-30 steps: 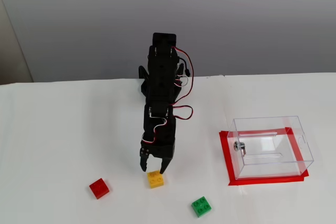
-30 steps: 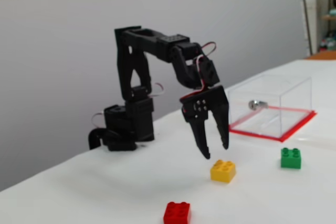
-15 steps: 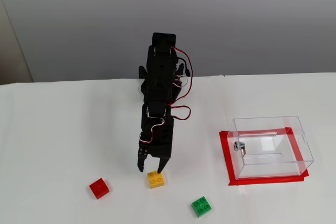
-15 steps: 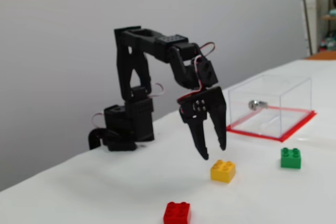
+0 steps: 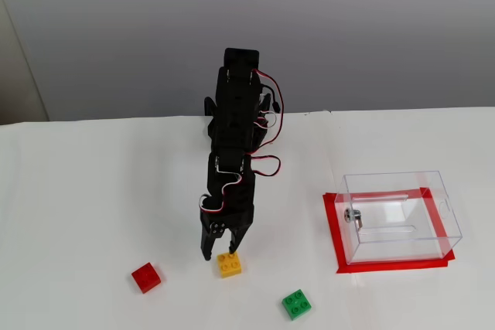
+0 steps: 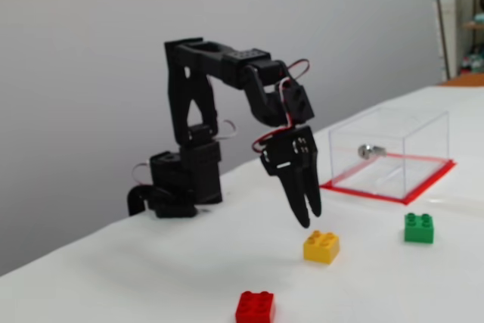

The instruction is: Pick the yellow lego brick and place it into the transparent box

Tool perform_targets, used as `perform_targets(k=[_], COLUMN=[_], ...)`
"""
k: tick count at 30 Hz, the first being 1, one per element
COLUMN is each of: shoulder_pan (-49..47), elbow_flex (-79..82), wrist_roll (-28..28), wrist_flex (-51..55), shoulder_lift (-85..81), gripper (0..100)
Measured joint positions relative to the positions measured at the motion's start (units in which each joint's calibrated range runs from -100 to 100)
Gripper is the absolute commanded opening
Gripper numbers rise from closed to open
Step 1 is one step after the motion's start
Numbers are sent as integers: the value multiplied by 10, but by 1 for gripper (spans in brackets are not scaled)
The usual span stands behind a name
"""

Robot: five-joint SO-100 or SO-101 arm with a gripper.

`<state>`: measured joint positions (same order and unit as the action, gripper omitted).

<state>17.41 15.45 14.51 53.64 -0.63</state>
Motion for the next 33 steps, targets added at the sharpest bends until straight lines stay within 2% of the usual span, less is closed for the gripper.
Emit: perform_targets(k=[11,14,18,24,33], shoulder_pan=[40,42,35,34,21], elbow_flex=[0,0,0,-1,-1], wrist_roll=[5,3,-17,-29,-90], wrist_flex=[1,0,0,0,-47], shoulder_lift=[39,44,48,48,48], gripper=[19,28,34,34,34])
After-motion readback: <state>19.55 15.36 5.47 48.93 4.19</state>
